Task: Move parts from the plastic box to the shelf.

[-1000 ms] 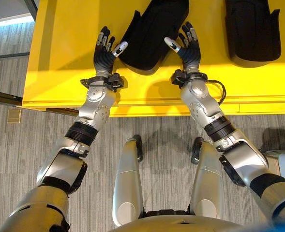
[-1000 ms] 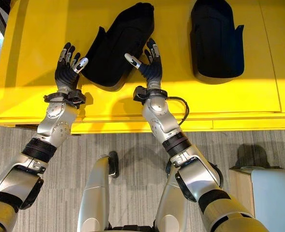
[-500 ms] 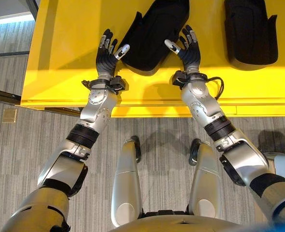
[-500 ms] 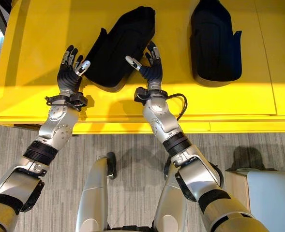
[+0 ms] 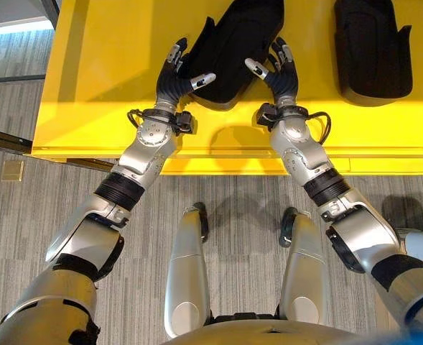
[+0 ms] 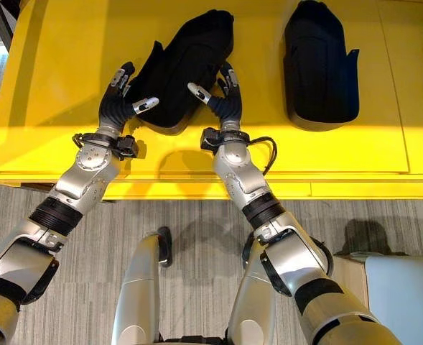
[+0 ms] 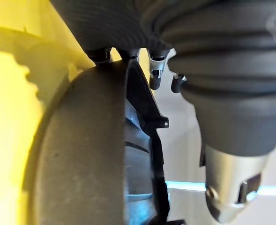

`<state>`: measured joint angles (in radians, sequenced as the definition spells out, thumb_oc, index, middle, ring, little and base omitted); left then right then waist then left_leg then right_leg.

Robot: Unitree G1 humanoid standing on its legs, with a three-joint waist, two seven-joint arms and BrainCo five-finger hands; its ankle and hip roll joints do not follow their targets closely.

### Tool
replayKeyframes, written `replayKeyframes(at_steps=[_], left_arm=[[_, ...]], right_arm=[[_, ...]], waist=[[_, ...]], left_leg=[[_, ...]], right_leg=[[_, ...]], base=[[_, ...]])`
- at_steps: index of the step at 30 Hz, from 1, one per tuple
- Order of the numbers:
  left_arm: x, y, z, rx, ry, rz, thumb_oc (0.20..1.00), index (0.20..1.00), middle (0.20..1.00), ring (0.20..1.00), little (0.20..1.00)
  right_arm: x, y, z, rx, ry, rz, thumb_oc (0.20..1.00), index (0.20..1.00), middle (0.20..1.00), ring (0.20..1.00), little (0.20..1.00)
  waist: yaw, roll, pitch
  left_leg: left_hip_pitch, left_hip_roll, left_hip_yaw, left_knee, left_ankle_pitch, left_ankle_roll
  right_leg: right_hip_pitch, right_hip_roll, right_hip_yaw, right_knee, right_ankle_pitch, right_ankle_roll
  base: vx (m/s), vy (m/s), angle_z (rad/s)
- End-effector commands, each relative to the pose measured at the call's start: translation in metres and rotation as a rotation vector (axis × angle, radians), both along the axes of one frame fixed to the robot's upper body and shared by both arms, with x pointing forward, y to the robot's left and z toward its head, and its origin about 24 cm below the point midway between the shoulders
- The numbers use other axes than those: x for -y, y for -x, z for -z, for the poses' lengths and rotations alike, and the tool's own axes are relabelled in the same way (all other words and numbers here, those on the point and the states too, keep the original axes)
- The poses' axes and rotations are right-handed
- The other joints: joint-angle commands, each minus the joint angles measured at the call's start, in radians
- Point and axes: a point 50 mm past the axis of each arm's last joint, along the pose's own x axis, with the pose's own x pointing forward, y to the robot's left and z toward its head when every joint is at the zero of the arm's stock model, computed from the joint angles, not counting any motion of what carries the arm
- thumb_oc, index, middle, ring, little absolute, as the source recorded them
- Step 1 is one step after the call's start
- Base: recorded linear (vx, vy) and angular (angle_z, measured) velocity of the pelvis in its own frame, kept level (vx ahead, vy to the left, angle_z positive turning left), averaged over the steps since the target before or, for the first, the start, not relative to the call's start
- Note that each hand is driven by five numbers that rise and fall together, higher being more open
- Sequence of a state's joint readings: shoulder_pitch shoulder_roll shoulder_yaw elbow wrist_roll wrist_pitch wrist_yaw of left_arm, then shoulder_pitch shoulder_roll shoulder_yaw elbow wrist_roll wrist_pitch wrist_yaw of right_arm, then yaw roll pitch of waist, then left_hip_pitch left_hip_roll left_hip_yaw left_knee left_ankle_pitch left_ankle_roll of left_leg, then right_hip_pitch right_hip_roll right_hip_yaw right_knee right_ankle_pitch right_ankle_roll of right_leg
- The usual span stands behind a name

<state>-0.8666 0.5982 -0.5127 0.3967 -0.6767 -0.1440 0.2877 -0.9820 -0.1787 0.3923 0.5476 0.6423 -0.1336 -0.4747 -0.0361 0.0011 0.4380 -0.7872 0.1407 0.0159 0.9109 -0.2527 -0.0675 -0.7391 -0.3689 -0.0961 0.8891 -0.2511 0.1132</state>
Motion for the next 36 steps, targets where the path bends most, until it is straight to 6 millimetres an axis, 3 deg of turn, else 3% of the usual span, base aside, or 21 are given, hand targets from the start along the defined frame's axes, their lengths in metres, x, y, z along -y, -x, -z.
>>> replayKeyframes(at_steps=[1, 10, 19, 36], left_arm=[[0.027, 0.004, -0.015, 0.055, -0.132, 0.138, 1.0, 1.0, 1.0, 1.0, 1.0], [0.035, 0.019, -0.011, 0.061, -0.158, 0.25, 1.0, 1.0, 1.0, 1.0, 1.0], [0.039, 0.037, -0.006, 0.05, -0.076, 0.363, 1.0, 1.0, 1.0, 1.0, 1.0], [0.034, 0.053, 0.0, 0.053, 0.007, 0.401, 1.0, 1.0, 1.0, 1.0, 1.0]], right_arm=[[-0.001, -0.005, -0.007, 0.001, 0.04, -0.002, 1.0, 1.0, 1.0, 1.0, 1.0], [0.0, -0.008, -0.012, 0.006, 0.054, 0.007, 1.0, 1.0, 1.0, 1.0, 1.0], [0.001, -0.01, -0.019, 0.019, 0.082, 0.02, 1.0, 1.0, 1.0, 1.0, 1.0], [0.003, -0.016, -0.029, 0.03, 0.126, 0.058, 1.0, 1.0, 1.0, 1.0, 1.0]], waist=[[0.02, 0.016, 0.023], [0.027, 0.018, 0.02], [0.038, 0.018, 0.023], [0.061, 0.018, 0.027]], left_leg=[[0.014, 0.006, -0.019, -0.048, -0.015, 0.007], [0.021, 0.002, -0.02, -0.058, -0.014, 0.007], [0.031, 0.002, -0.02, -0.063, -0.015, 0.007], [0.036, 0.0, -0.023, -0.07, -0.01, 0.008]], right_leg=[[0.045, -0.005, 0.015, -0.045, -0.015, -0.001], [0.053, -0.004, 0.016, -0.052, -0.015, -0.001], [0.065, -0.006, 0.011, -0.058, -0.014, 0.0], [0.075, -0.01, 0.005, -0.065, -0.009, 0.002]], base=[[0.0, 0.0, 0.0], [0.0, 0.0, 0.0], [0.0, 0.0, 0.0], [0.0, 0.0, 0.0]])
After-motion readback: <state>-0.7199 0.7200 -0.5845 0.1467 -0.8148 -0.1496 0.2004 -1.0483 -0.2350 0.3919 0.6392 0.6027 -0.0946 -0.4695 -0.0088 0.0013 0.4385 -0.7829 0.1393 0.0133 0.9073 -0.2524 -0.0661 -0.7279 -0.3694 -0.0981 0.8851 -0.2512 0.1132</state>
